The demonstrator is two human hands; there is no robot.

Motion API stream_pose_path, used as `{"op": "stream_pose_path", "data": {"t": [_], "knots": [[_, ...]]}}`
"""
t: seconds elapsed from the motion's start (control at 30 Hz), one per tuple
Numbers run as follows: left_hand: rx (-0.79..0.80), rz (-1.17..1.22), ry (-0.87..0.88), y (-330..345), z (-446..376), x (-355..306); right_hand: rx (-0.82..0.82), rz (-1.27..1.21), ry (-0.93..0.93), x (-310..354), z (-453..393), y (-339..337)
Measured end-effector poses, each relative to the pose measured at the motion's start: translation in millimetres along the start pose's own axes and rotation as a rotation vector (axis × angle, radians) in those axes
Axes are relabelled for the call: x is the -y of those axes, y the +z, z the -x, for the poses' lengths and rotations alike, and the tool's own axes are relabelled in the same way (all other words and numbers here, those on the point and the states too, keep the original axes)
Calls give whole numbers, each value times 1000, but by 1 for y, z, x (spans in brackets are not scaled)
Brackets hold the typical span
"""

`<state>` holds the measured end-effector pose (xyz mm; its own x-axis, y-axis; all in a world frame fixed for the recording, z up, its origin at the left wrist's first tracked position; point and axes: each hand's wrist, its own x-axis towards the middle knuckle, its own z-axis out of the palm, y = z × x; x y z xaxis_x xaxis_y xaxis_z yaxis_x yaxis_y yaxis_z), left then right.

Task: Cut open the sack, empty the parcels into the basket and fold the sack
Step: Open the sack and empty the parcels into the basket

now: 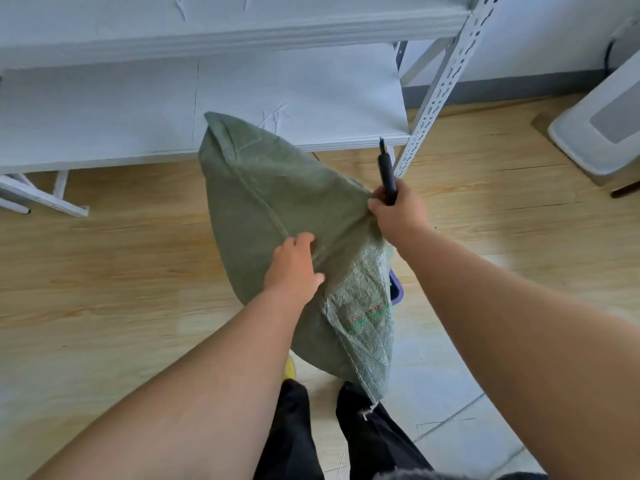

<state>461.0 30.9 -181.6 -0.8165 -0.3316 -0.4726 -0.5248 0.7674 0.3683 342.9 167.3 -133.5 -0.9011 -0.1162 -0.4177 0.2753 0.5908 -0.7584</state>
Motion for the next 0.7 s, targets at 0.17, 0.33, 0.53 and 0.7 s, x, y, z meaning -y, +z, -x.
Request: {"op": "stream_pose_path", "data": {"t": [0.17, 0.33, 0.53, 0.7], "knots": [[51, 31, -22, -7, -15, -10, -46, 50, -18, 0, 0, -1], [18, 520, -92, -25, -32, -35, 6, 45, -46, 24, 0, -12], [-25, 579, -38, -67, -54, -65, 111, 266, -68, 31, 20, -16], [8, 766, -46, -82, -48, -88, -33, 359, -123, 32, 27, -19]]}}
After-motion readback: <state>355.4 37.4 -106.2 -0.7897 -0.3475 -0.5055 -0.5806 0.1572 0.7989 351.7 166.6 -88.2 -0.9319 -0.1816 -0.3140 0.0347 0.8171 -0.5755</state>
